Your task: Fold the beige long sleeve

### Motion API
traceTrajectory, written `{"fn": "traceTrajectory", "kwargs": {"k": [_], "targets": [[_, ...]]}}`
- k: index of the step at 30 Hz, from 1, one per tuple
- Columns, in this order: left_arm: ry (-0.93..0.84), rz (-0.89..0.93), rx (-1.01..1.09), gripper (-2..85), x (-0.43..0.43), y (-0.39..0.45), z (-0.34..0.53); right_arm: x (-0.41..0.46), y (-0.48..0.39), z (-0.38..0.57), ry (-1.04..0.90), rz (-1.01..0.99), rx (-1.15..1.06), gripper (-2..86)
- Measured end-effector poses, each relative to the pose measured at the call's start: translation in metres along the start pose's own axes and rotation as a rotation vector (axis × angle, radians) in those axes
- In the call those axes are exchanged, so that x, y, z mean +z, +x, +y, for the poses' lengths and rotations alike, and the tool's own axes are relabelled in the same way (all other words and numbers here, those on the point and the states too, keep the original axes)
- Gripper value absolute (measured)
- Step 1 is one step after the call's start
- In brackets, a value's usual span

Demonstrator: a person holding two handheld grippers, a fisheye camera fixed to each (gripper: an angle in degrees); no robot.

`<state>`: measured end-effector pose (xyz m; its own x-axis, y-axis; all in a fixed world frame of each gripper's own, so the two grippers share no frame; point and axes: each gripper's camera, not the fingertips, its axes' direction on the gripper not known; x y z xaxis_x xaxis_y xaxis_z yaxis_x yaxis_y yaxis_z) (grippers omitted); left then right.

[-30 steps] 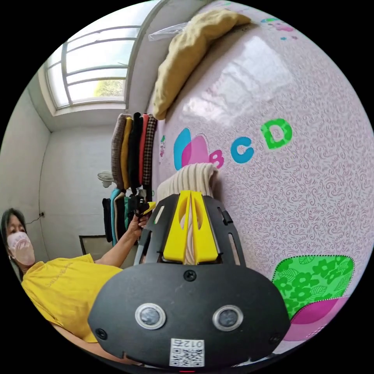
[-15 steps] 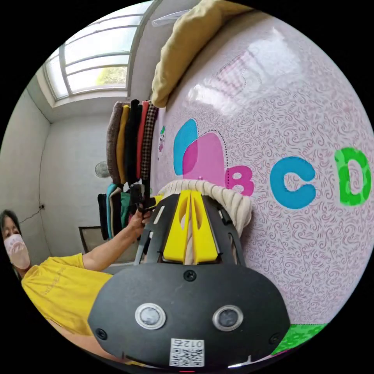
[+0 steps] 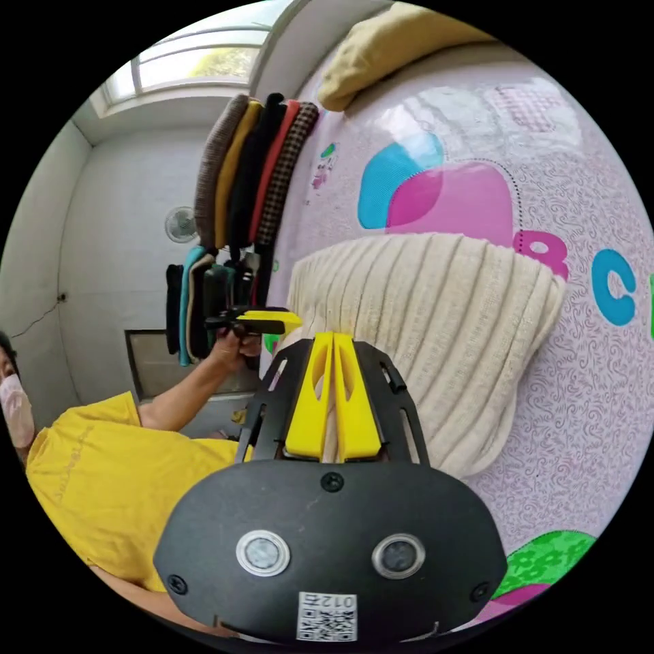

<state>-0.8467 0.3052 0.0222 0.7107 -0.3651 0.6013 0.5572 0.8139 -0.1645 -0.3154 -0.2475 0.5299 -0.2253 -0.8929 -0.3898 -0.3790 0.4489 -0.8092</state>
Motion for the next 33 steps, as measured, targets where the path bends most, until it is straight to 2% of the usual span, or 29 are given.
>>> {"fn": "traceTrajectory", "kwargs": {"k": [1, 2, 7, 10, 12, 15, 19, 22, 25, 28, 31, 33], "targets": [[0.066, 0.138, -0.086, 0.5, 0.001, -0.023, 0.009, 0.002, 0.009, 0.004, 0.029, -0.035, -0.009, 0.6], [0.106, 0.171, -0.147, 0.5, 0.001, -0.037, 0.017, 0.001, 0.02, 0.006, 0.075, -0.085, 0.057, 0.6], [0.126, 0.207, -0.154, 0.7, 0.002, -0.035, 0.023, 0.009, 0.0, 0.002, 0.016, 0.009, 0.006, 0.9], [0.236, 0.258, -0.109, 1.2, -0.02, -0.019, 0.042, -0.01, -0.019, 0.02, 0.065, -0.052, -0.05, 1.5], [0.247, 0.264, -0.076, 1.8, -0.027, -0.01, 0.059, -0.027, -0.027, 0.043, 0.111, -0.065, -0.079, 2.2], [0.199, 0.192, -0.034, 4.0, -0.021, 0.002, 0.088, -0.05, -0.025, 0.089, 0.171, 0.067, -0.052, 5.7], [0.015, -0.019, 0.036, 7.2, 0.017, 0.016, 0.114, -0.035, -0.021, 0.129, 0.025, 0.29, -0.076, 8.2], [-0.071, -0.078, 0.066, 7.6, 0.046, 0.017, 0.118, -0.014, -0.022, 0.135, -0.043, 0.375, -0.128, 8.1], [-0.054, -0.101, 0.105, 6.0, 0.057, 0.021, 0.114, -0.001, -0.03, 0.13, -0.061, 0.422, -0.186, 6.7], [-0.112, -0.17, 0.167, 2.6, 0.07, 0.03, 0.108, 0.021, -0.036, 0.122, -0.183, 0.42, -0.255, 3.8], [-0.166, -0.305, 0.213, 1.4, 0.065, 0.034, 0.104, 0.023, -0.047, 0.117, -0.227, 0.553, -0.301, 2.6], [-0.147, -0.376, 0.171, 1.1, 0.047, 0.023, 0.104, 0.014, -0.054, 0.115, -0.21, 0.651, -0.319, 2.2]]}}
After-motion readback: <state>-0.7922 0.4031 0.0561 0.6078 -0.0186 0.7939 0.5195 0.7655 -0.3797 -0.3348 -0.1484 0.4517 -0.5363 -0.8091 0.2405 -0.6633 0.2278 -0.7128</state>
